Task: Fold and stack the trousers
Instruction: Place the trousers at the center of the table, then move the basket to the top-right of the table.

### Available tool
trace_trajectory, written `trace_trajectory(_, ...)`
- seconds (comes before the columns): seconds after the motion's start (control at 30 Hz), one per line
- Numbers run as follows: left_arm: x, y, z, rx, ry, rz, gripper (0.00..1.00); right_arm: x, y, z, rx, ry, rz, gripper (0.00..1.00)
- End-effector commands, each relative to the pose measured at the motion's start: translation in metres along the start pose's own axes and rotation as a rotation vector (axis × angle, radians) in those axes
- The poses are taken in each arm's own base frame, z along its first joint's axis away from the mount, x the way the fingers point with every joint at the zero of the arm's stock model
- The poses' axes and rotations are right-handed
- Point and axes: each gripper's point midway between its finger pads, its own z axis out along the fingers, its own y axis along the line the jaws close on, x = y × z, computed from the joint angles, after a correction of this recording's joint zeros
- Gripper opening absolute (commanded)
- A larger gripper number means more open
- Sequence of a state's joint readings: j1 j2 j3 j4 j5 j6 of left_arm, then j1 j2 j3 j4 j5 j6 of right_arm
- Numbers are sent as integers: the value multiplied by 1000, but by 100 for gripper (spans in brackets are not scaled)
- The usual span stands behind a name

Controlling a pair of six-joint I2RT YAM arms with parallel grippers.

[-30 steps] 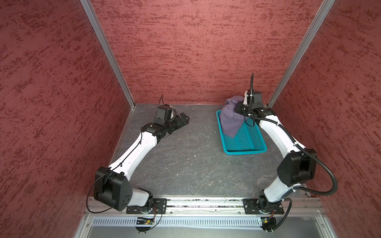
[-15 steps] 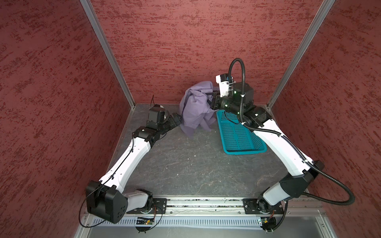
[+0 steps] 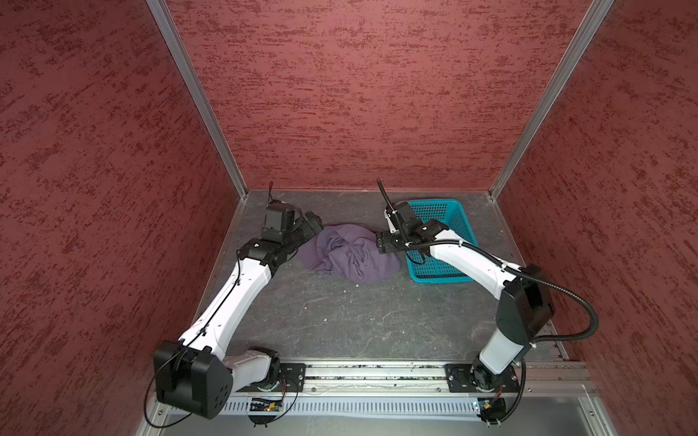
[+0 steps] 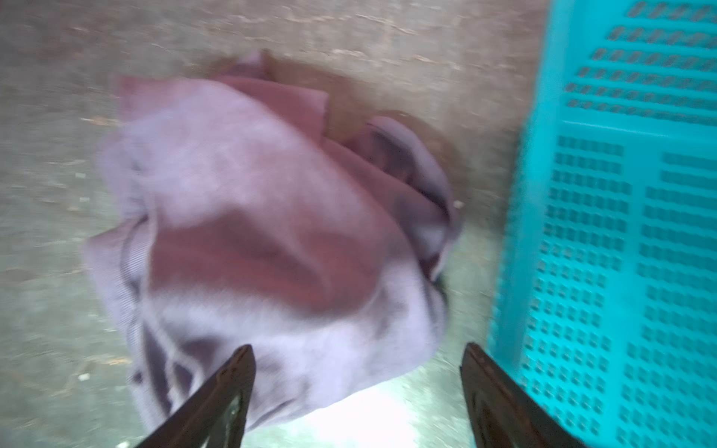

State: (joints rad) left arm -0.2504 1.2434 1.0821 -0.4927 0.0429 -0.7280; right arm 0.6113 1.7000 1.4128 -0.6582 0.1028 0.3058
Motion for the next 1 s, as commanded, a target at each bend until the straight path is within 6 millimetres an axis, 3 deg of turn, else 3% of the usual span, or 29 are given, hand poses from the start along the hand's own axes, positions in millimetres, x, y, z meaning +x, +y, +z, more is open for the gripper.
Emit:
trace_trajectory(0.0,14,-23,19,45,54,42,100,-27,-31,-42,139,-147,10,79)
trace_trajectory(0.13,40,-56,41,75,134,148,100,-12,-56,-40,262,-103,16,71)
trace_trajectory(0.27,65,-96,59,151,222,223,100,17,-77,-34,335,-33,44,54)
trace_trajectory(0.47,88,-129,79,205,300,280,95,45,-68,-23,222,13,101,53)
trace_trajectory(0.57,101,-142,83,244,332,291,91,52,-78,-23,249,27,123,51)
trace_trajectory(0.73,131,-165,87,300,399,349,83,52,-112,-34,267,6,223,49)
trace_trajectory(0.8,145,-171,92,311,427,369,79,46,-122,-48,238,-30,273,49)
trace_trajectory(0.9,168,-179,100,324,477,383,72,47,-152,-60,286,-48,326,49)
trace_trajectory(0.97,182,-184,105,337,513,380,69,50,-184,-72,368,-60,370,50)
